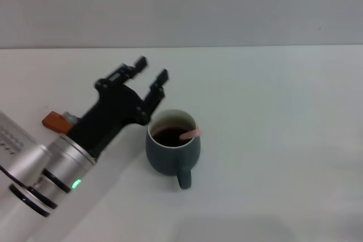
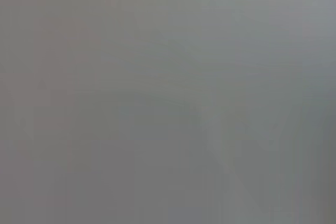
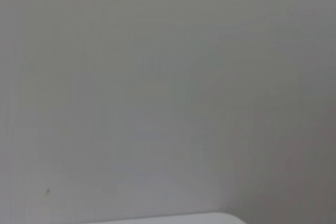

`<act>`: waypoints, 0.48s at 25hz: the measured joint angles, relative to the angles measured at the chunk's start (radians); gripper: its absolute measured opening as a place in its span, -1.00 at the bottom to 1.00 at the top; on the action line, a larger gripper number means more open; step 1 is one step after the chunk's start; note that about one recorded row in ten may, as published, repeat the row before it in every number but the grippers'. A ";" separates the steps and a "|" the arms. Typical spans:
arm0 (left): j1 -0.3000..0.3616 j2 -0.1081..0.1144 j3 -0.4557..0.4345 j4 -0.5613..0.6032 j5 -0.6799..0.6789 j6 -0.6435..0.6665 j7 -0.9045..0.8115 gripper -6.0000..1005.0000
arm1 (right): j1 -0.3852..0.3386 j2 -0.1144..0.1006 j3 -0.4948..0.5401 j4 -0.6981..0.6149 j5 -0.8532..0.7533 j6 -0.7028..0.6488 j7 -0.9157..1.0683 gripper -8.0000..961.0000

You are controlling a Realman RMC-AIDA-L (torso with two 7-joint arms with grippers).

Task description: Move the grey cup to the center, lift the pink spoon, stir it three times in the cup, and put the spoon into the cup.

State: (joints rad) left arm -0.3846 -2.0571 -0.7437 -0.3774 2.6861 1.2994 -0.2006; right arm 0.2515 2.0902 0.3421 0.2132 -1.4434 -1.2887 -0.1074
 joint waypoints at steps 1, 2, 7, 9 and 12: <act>0.003 0.001 -0.013 0.002 0.000 0.000 0.001 -0.40 | -0.004 0.000 0.000 0.000 0.000 -0.013 0.000 -0.99; 0.009 0.001 -0.038 0.006 0.000 0.000 0.005 -0.19 | -0.004 0.000 0.000 0.000 0.000 -0.013 0.000 -0.99; 0.074 0.002 -0.224 0.026 -0.002 -0.006 0.071 0.18 | -0.025 -0.001 -0.007 0.008 0.000 -0.075 0.000 -0.99; 0.105 0.001 -0.309 0.035 -0.001 -0.008 0.093 0.26 | -0.032 -0.002 -0.020 0.009 0.000 -0.104 0.000 -0.99; 0.135 0.000 -0.441 0.089 -0.002 -0.010 0.086 0.39 | -0.038 -0.002 -0.044 0.011 0.000 -0.151 0.000 -0.99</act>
State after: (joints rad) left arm -0.2494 -2.0568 -1.1847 -0.2879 2.6839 1.2889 -0.1147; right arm 0.2140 2.0880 0.2983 0.2238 -1.4434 -1.4397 -0.1075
